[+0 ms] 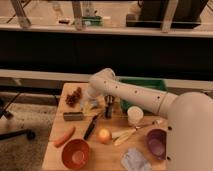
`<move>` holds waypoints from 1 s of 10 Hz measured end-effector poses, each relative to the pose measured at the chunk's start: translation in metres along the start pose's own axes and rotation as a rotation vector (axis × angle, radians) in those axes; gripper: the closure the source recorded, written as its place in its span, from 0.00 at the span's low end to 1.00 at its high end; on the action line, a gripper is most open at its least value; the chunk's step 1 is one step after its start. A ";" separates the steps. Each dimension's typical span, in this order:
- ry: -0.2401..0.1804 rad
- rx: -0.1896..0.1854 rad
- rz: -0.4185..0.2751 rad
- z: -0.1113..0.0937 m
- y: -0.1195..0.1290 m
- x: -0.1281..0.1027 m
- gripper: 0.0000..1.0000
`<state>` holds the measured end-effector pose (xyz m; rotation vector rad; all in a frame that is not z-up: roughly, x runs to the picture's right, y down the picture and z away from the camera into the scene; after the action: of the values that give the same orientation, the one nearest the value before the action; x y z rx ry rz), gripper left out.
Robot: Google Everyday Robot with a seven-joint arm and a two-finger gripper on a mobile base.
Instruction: Place sponge in metal cup
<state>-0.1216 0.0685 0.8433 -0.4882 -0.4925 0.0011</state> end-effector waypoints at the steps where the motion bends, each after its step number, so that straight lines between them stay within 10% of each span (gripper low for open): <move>1: 0.004 -0.004 -0.001 0.005 -0.001 0.004 0.20; 10: 0.064 -0.020 0.002 0.041 -0.014 0.023 0.20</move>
<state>-0.1213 0.0767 0.8915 -0.5068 -0.4300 -0.0173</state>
